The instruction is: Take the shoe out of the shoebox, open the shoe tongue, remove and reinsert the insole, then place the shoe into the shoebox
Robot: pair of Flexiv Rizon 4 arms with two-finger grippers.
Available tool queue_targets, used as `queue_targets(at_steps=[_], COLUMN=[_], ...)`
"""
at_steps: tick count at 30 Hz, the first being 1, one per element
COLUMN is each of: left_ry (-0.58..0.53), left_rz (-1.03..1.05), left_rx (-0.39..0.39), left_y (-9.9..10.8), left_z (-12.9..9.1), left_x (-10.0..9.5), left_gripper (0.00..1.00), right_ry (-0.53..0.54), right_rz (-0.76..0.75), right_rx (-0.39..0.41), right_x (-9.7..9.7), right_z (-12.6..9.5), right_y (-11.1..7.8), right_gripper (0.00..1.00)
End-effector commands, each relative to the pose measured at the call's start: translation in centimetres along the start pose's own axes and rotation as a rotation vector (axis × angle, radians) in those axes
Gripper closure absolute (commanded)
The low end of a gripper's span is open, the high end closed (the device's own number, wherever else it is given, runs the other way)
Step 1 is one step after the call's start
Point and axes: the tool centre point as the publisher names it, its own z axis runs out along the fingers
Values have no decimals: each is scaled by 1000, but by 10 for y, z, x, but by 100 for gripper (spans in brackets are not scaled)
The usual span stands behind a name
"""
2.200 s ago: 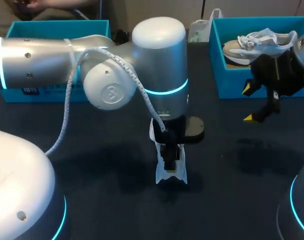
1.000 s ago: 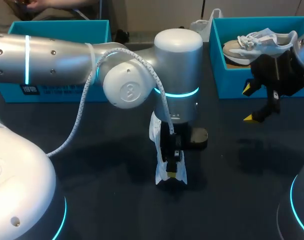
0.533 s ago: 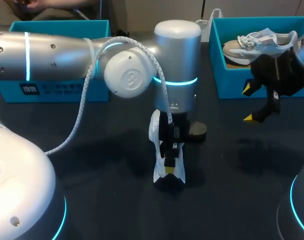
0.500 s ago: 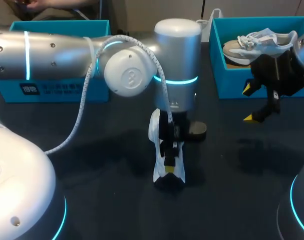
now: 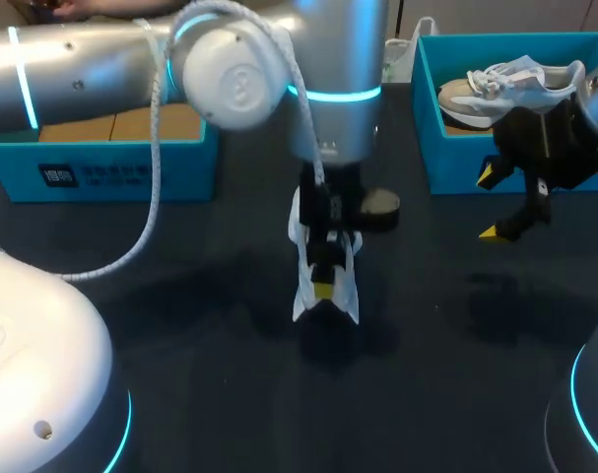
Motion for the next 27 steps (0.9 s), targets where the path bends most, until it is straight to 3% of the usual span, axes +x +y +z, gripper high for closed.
queue_targets(at_steps=[1,14,20,27], left_ry=[-32,-6,-47,-52], left_rz=[8,35,34,29], left_rx=[2,31,42,32], left_y=[10,16,14,13], left_z=[-36,-96,-111,-112], left_x=[5,8,9,10], left_gripper=[100,100,100,100], right_ry=[-1,-1,-1,-1], right_rz=[1,1,1,1], right_rx=[3,3,3,3], right_x=[0,0,0,0], right_z=[0,0,0,0], right_y=[0,0,0,0], right_gripper=[0,0,0,0])
